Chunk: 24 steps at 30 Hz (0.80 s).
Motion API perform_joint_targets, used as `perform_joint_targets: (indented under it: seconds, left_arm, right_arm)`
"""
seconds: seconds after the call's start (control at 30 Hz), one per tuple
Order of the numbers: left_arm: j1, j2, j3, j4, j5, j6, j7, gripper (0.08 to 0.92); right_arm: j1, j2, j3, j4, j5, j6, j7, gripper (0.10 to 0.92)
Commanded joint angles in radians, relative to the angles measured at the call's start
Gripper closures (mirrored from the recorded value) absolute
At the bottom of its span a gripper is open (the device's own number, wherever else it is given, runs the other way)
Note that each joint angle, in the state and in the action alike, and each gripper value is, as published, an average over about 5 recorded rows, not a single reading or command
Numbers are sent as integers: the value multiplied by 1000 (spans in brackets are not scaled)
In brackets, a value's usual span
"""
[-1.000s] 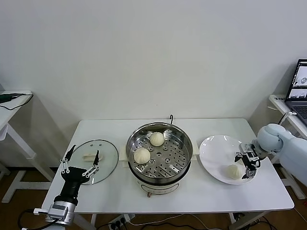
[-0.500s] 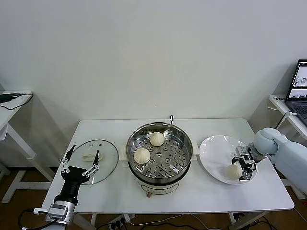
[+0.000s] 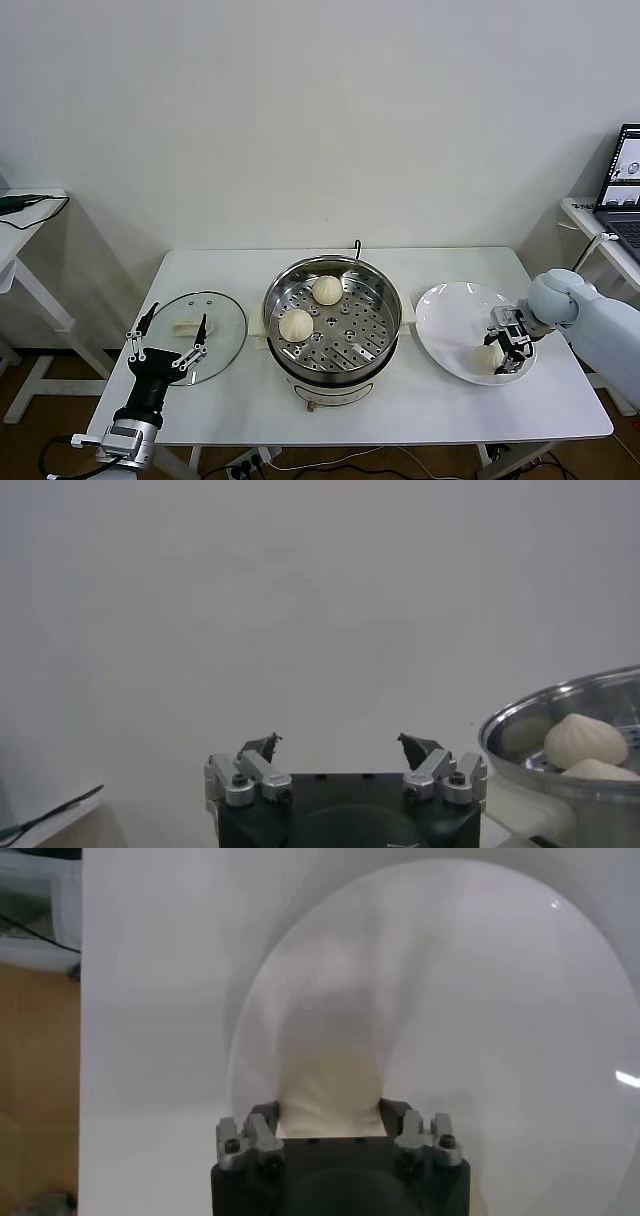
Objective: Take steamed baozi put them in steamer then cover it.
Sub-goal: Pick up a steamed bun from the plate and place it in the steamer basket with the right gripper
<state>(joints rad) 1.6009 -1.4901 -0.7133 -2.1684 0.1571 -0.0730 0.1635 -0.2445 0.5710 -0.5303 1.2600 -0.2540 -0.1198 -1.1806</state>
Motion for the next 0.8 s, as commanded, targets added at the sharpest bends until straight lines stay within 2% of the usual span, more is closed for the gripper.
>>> perform_joint_targets:
  seconds: [0.03, 0.23, 0.43, 0.57, 0.8]
  left_arm:
    - [0, 1, 1, -5, 0, 2, 0, 177]
    - [3, 1, 6, -17, 1, 7, -3, 177]
    - [8, 3, 14, -29, 0, 19, -4, 177]
    - [11, 7, 13, -36, -1, 25, -4, 177]
    - [15, 15, 4, -47, -5, 33, -3, 177]
  right_arm:
    - [69, -43, -20, 45, 58, -6, -17, 362]
    - [297, -118, -136, 130, 187, -22, -47, 364]
    - [545, -130, -208, 246, 244, 3, -105, 364]
    - [724, -105, -342, 348, 287, 52, -112, 364]
    - [999, 17, -534, 473, 253, 209, -102, 364]
